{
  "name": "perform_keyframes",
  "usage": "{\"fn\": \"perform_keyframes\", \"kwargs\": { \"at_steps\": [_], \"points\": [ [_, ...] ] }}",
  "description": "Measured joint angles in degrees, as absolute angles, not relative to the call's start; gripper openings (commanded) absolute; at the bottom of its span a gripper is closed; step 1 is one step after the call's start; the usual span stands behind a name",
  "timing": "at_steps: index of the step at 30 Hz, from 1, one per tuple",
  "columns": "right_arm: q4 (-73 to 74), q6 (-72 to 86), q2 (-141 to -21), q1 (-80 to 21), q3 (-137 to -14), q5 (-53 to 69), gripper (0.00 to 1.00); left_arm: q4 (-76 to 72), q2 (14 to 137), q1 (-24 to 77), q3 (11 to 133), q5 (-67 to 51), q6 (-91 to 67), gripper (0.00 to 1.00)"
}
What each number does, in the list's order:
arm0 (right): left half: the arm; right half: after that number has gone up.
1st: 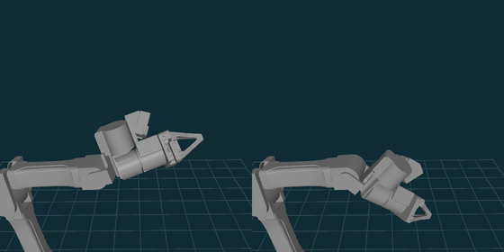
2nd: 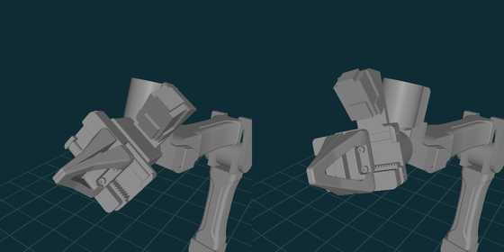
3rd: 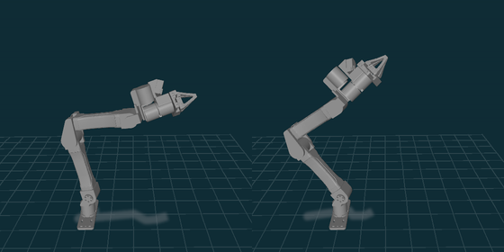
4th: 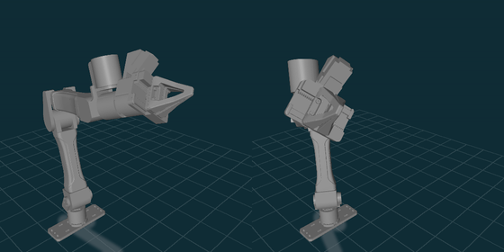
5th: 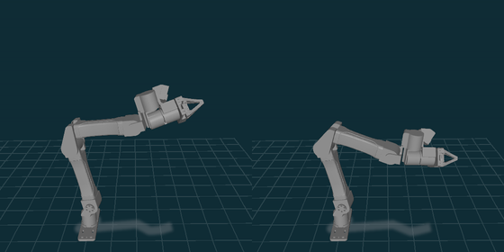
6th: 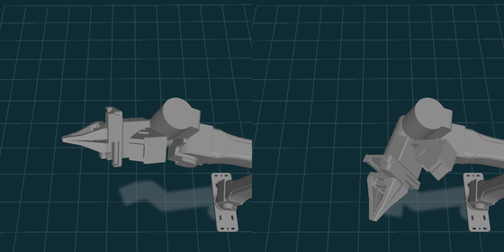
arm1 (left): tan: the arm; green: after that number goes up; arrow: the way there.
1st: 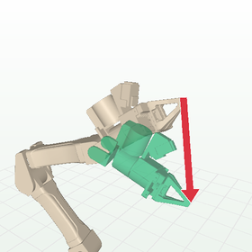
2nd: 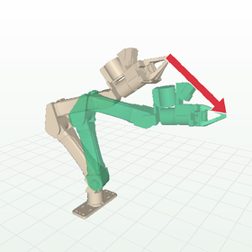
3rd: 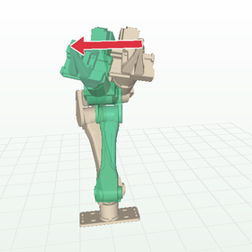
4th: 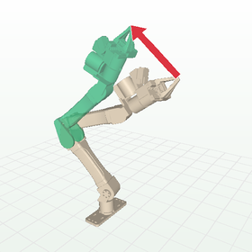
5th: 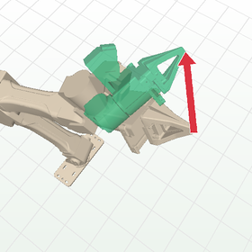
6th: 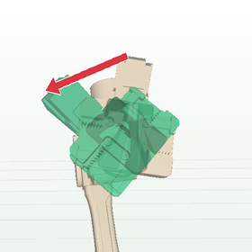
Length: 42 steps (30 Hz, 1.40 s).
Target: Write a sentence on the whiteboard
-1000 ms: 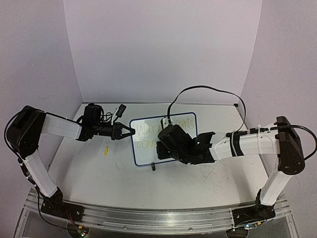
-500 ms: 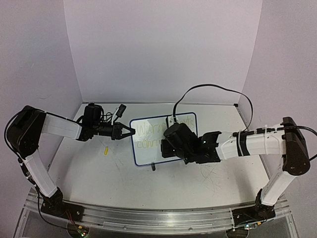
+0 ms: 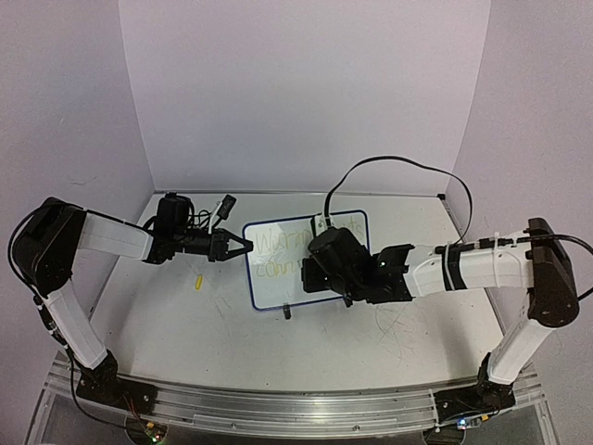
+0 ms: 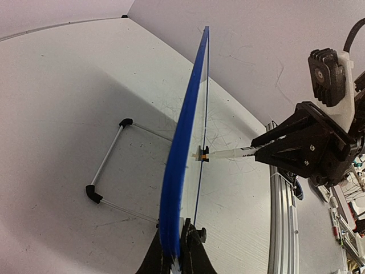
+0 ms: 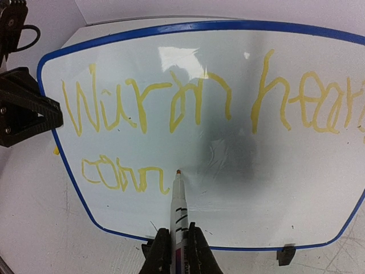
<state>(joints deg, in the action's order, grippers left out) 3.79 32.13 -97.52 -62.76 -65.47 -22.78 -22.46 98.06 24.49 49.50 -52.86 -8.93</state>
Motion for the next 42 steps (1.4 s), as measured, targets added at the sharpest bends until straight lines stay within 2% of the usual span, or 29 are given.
{"fn": "perform_keyframes", "kwargs": {
  "at_steps": [42],
  "points": [
    [3.00, 32.70, -97.06, -62.21, -64.90, -25.64, 0.00, -22.45, 98.06, 24.49, 49.52, -52.83, -8.93, 0.00]
  ]
}}
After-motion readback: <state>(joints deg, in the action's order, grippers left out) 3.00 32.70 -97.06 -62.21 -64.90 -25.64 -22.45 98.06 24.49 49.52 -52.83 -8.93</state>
